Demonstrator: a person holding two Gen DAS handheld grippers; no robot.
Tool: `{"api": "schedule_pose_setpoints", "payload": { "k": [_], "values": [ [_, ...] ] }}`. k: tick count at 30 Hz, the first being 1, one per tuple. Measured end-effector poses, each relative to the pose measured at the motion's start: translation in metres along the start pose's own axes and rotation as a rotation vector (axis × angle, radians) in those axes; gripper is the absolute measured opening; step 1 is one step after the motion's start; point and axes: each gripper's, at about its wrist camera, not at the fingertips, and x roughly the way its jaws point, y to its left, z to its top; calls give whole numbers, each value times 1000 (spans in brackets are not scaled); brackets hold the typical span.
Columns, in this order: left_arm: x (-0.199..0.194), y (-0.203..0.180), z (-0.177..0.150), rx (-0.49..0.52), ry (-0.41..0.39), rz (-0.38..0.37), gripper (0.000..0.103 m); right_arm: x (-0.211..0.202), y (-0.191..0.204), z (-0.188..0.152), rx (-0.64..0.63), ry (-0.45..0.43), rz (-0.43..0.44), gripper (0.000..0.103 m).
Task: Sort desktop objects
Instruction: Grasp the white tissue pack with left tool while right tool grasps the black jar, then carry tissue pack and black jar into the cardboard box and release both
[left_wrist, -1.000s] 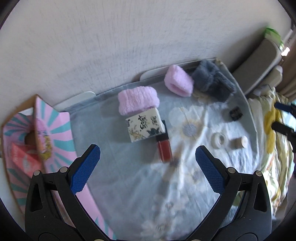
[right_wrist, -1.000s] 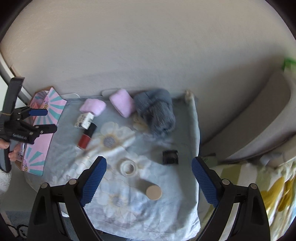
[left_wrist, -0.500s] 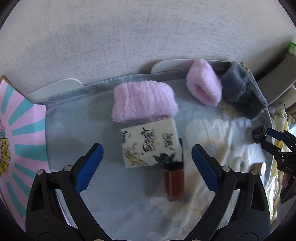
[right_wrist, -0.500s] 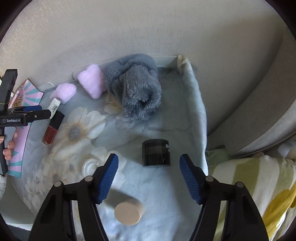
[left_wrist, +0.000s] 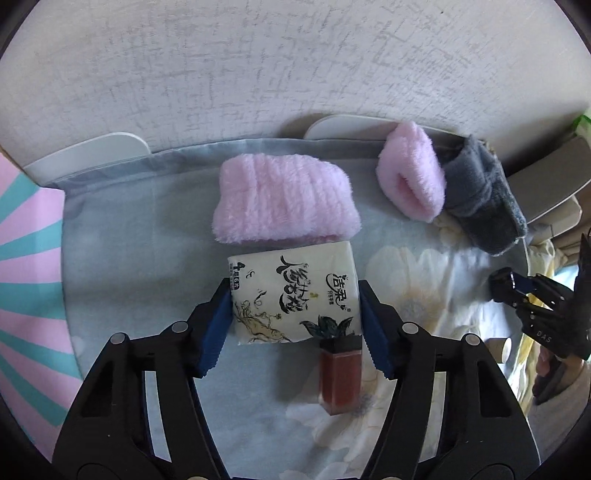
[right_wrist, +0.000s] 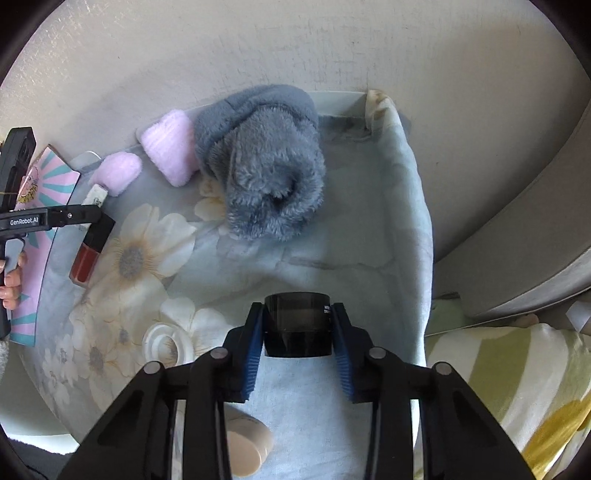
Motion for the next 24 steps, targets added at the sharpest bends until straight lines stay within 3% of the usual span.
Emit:
{"api": "schedule_pose_setpoints", "payload": {
  "k": [16,24],
  "values": [
    [-50,-31,-8,95,-25,54,60,-37,20,-1,-17,-12,0,33],
    [-94,-21,-21,89,-54,46,60,-63,39,3,-2,-16,8,33]
  ]
}}
